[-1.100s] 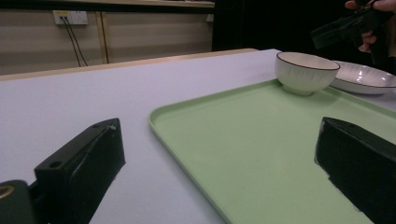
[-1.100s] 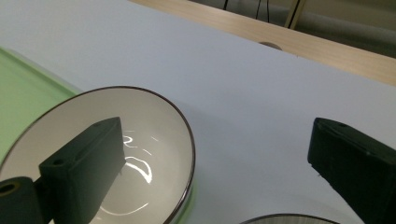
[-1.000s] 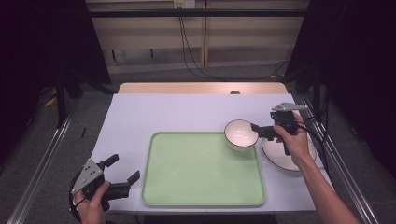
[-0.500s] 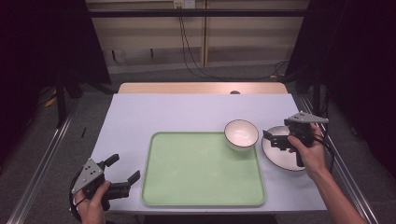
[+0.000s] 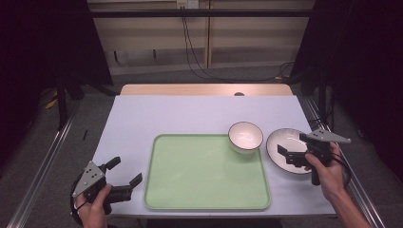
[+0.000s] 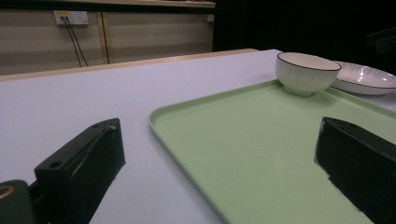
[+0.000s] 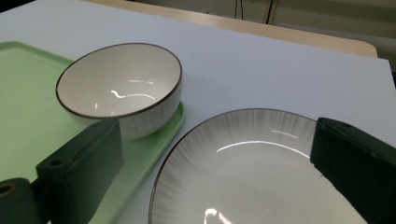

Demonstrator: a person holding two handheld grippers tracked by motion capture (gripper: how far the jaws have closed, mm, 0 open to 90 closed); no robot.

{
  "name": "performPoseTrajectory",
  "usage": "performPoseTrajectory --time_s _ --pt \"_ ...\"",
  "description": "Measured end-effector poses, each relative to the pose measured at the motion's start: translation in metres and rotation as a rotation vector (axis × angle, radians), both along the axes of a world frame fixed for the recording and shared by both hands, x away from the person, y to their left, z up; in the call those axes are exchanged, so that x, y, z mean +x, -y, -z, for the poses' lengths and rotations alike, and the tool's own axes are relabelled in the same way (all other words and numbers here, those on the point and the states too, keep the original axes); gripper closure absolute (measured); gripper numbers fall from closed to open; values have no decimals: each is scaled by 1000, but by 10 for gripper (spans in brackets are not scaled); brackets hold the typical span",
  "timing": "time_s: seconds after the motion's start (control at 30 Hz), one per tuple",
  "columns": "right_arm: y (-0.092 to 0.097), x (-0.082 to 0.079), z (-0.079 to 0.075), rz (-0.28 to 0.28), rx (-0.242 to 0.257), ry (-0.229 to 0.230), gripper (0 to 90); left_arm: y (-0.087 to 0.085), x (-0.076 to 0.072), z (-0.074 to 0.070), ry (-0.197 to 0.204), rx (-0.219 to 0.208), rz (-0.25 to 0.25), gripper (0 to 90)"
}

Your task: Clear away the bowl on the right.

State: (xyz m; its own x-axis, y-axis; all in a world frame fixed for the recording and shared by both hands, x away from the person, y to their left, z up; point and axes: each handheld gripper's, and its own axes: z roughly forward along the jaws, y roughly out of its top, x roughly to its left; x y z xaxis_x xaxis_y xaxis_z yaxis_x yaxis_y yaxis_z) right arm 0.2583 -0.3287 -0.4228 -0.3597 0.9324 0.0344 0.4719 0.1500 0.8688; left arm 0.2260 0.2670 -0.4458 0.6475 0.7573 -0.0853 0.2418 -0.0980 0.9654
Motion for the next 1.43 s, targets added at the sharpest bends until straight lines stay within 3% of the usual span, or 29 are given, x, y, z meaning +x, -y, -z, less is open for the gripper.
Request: performPoseTrajectory --time_s 0.5,0.6,0.67,0.8,1.07,1.17,1.33,1.43 --pt "3 -46 0 15 45 37 8 -3 -2 0 10 -10 -8 16" --pt "5 -52 1 13 50 29 8 -2 -2 0 6 -2 -11 16" --pt "7 -55 4 9 82 20 8 0 -2 -1 6 -8 -9 16" --pt "8 -63 11 9 63 15 8 0 -2 0 6 -1 -6 16" --pt "11 -79 17 7 56 50 8 -2 -3 -1 12 -2 -3 16" --pt "15 -85 14 15 85 80 8 -2 -3 -1 13 -3 -3 16" --pt "18 -86 16 -3 114 96 15 -1 -3 -2 14 -3 0 16" --pt "15 -84 18 -17 91 86 11 -1 -2 -1 9 -7 -5 16"
